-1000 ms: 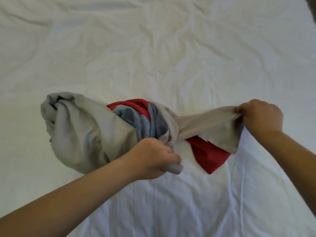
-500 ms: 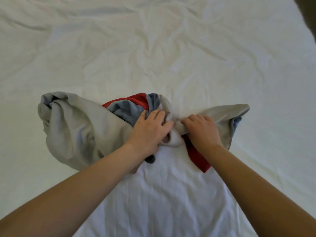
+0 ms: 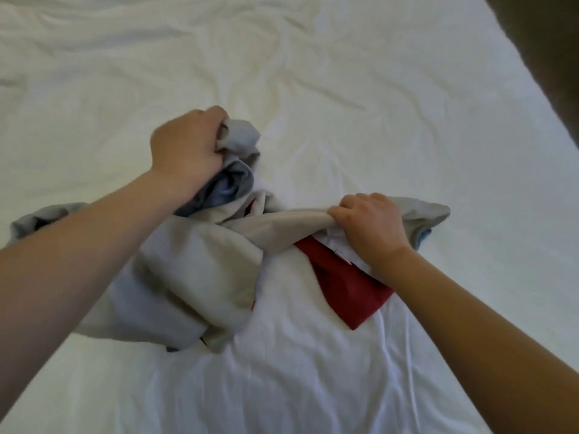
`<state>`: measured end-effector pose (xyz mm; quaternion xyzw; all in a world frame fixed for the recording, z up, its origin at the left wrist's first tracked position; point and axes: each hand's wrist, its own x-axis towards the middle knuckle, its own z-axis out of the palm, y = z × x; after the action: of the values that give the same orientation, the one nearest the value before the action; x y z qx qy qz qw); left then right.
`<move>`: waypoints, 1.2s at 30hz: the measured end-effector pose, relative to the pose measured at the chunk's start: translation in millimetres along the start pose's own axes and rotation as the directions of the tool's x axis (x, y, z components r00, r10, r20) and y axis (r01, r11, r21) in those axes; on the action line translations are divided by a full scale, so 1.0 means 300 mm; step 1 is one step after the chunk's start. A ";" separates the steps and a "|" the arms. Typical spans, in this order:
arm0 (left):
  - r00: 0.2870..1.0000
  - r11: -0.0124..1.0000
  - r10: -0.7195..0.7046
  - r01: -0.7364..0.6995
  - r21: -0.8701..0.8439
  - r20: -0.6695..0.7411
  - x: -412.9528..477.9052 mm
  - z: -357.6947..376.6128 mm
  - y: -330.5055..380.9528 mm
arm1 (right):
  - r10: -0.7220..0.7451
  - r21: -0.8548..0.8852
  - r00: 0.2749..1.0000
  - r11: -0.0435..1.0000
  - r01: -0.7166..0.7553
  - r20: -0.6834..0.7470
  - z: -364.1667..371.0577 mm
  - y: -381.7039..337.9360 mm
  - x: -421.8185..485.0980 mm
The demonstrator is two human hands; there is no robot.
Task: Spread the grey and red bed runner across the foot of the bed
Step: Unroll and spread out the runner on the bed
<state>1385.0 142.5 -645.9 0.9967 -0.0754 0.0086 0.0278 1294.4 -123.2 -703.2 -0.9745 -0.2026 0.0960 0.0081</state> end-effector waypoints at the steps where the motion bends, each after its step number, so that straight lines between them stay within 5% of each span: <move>1: 1.000 0.999 -0.017 0.016 0.038 0.007 0.023 0.008 -0.010 | 0.029 -0.011 1.000 1.000 -0.029 -0.004 -0.008 0.030 0.009; 7: 0.986 0.991 -0.130 0.126 0.046 0.102 0.046 0.048 0.055 | 0.092 0.007 0.992 0.996 -0.093 0.091 -0.014 0.068 0.048; 13: 0.963 0.974 0.132 -0.170 -0.150 -0.233 -0.148 0.032 0.119 | -0.013 0.231 0.995 0.972 0.034 -0.095 -0.018 -0.072 -0.004; 16: 0.944 0.929 0.329 -0.324 -0.182 -0.001 -0.317 0.058 0.093 | -0.100 0.207 0.988 0.971 0.122 -0.114 -0.001 -0.138 -0.001; 19: 0.881 0.908 0.415 -0.417 -0.039 0.226 -0.425 0.112 0.027 | -0.134 0.148 0.985 0.978 0.148 -0.105 0.018 -0.175 0.021; 25: 0.883 0.882 0.469 -0.469 -0.042 0.006 -0.468 0.112 -0.041 | -0.117 0.068 0.984 0.990 0.127 -0.136 -0.028 -0.186 0.046; 31: 0.893 0.889 0.449 -0.449 -0.088 -0.025 -0.530 0.040 -0.100 | -0.105 -0.014 0.989 0.994 0.104 -0.106 -0.088 -0.145 0.018; 36: 0.842 0.843 0.538 -0.538 0.009 -0.034 -0.620 0.002 -0.213 | 0.077 -0.054 0.988 0.995 -0.085 -0.137 -0.140 -0.072 0.011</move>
<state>1210.8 233.3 -653.8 0.9353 -0.3513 0.0337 0.0259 1296.9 -101.1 -661.5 -0.9860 -0.1648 0.0240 -0.0112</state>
